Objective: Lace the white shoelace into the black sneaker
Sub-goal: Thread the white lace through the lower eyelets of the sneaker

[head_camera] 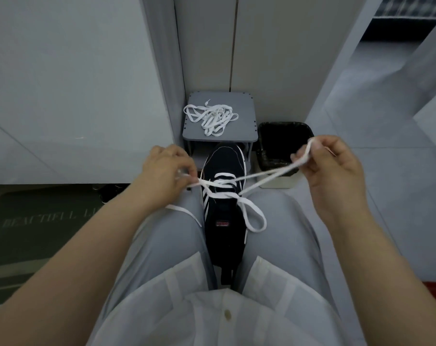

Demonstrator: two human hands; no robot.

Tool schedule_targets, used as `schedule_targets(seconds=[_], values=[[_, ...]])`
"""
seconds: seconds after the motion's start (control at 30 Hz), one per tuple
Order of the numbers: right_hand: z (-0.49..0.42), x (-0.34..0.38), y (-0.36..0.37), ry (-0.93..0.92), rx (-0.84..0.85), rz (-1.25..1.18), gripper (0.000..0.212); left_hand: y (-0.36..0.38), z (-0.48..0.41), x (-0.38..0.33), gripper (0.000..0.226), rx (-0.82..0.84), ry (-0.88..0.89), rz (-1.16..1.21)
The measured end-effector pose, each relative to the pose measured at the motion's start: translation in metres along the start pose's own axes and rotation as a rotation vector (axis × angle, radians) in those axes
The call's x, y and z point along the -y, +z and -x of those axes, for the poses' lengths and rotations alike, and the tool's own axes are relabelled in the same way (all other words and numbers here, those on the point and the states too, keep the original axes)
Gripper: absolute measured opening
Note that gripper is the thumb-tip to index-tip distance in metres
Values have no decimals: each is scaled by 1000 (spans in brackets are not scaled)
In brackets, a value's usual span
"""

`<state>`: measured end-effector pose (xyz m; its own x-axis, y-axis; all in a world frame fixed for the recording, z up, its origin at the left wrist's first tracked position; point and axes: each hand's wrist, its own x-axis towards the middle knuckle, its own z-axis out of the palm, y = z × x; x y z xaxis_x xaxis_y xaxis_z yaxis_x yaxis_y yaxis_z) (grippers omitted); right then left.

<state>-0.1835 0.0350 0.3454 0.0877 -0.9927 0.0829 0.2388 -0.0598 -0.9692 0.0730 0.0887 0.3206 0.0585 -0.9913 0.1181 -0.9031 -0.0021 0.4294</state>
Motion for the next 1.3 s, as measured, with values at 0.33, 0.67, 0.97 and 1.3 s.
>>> schedule_targets(seconds=[0.33,0.67,0.97,1.3], values=[[7,-38,12,-229,457,982,11,-19,13,-31,16,-102,-232,886],[11,-48,13,-172,405,1032,7,10,7,-8,10,81,-67,117],[14,20,18,-103,182,32,11,-34,13,-11,27,-494,-435,1360],[22,-46,25,-88,428,1311,18,16,18,-5,21,151,-82,-8]])
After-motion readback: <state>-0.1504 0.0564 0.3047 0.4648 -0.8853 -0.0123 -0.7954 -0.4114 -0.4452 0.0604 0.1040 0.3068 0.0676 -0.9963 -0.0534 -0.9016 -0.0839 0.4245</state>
